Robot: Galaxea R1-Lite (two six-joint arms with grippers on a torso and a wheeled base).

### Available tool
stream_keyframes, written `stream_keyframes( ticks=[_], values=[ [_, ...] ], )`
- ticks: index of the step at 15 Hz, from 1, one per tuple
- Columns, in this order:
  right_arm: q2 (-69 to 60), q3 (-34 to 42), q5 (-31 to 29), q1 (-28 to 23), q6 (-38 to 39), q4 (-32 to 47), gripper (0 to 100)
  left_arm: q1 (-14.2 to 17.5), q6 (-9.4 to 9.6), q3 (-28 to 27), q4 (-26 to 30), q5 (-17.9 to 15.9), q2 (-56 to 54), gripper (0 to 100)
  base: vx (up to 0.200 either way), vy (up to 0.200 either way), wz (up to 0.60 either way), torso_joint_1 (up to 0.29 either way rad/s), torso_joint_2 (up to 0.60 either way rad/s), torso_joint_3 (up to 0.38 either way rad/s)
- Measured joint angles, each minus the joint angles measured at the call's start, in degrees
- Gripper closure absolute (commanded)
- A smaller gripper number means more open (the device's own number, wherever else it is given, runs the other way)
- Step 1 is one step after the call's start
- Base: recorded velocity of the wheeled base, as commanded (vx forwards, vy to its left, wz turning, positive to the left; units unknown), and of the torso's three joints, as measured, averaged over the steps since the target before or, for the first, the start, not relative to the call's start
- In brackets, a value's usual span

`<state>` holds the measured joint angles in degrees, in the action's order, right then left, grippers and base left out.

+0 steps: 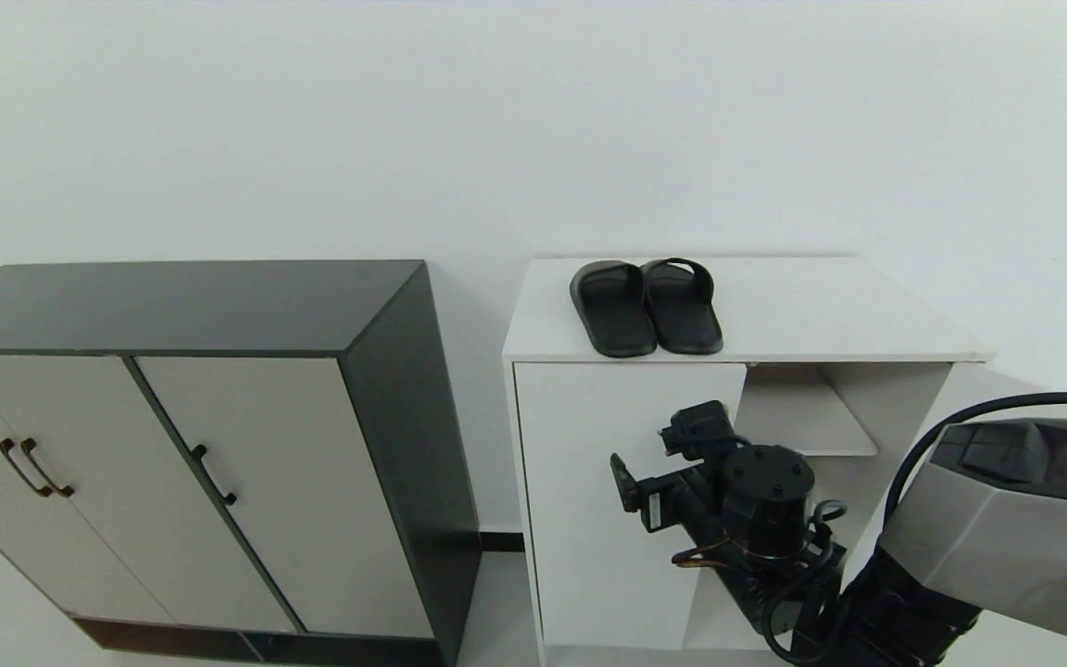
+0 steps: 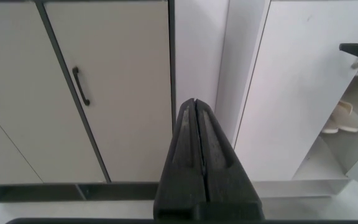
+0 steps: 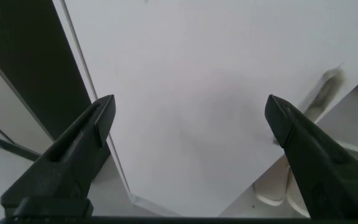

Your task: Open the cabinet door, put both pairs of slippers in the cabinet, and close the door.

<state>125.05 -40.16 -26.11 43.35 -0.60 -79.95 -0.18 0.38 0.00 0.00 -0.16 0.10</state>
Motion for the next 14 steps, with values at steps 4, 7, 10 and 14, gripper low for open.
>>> stream_keyframes(
  ticks=[4, 7, 10, 14],
  values=[
    [0.0, 0.1, 0.1, 0.0, 0.0, 0.0, 0, 0.0, -0.02, 0.0, 0.0, 0.0, 0.0, 100, 0.0, 0.0, 0.0, 0.241, -0.56, -0.327],
    [0.0, 0.5, 0.1, 0.0, 0.0, 0.1, 0, 0.0, -0.02, 0.0, 0.0, 0.0, 0.0, 100, 0.0, 0.0, 0.0, 0.268, -0.61, -0.338],
    [0.0, 1.1, 0.5, 0.1, -1.0, -0.2, 0, 0.0, -0.05, 0.0, 0.0, 0.0, 0.0, 100, 0.0, 0.0, 0.0, 0.191, -0.43, -0.228],
    [0.0, 3.5, 3.6, 0.1, -4.4, -5.5, 0, 0.0, -0.02, 0.0, 0.0, 0.0, 0.0, 100, 0.0, 0.0, 0.0, 0.009, -0.02, -0.012]
  ],
)
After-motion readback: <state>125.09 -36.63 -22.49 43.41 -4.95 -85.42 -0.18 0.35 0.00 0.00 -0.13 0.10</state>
